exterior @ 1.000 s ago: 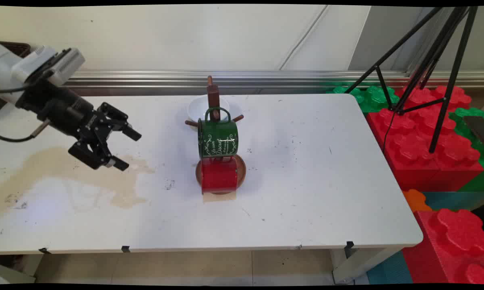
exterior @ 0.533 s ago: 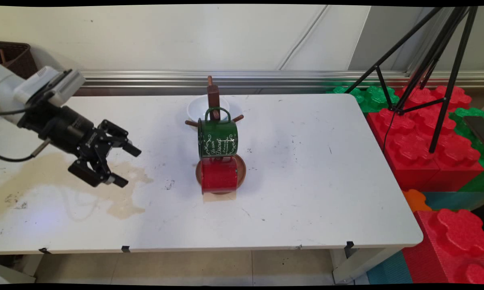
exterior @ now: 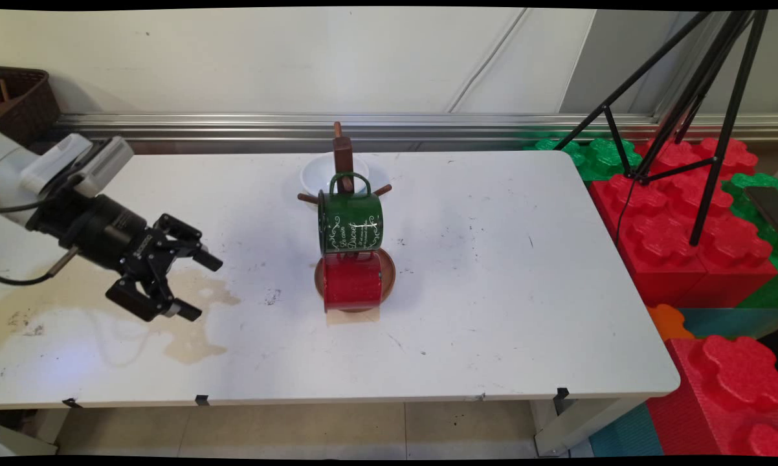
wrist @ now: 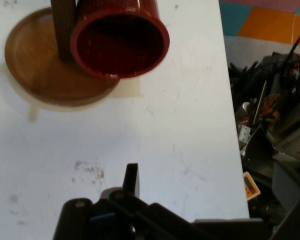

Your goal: Pick up the red mug from the rack

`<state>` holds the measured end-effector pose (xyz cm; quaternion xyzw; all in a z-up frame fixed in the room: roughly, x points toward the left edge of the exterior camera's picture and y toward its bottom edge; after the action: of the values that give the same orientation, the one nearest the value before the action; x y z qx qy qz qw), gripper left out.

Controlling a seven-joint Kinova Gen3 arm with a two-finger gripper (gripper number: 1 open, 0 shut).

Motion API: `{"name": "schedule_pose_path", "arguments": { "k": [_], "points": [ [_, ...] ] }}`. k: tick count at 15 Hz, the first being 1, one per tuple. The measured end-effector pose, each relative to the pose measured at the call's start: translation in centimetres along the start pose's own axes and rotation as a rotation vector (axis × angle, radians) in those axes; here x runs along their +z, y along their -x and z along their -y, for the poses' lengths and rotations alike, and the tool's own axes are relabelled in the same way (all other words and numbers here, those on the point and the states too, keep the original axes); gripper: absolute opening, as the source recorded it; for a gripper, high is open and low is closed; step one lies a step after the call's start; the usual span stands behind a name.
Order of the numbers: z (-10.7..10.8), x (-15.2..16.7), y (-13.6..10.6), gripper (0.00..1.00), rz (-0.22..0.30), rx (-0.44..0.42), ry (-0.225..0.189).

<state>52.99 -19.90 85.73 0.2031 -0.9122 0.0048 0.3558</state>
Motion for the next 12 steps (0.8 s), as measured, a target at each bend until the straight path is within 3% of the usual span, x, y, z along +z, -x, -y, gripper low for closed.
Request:
{"name": "schedule_pose_path", "arguments": {
  "k": [6, 12],
  "points": [
    [-0.8, 0.5, 2.2, 1.0, 0.015, -0.015, 0.008],
    [-0.9, 2.2, 2.9, 1.0, 0.007, -0.019, 0.007]
  ]
}}
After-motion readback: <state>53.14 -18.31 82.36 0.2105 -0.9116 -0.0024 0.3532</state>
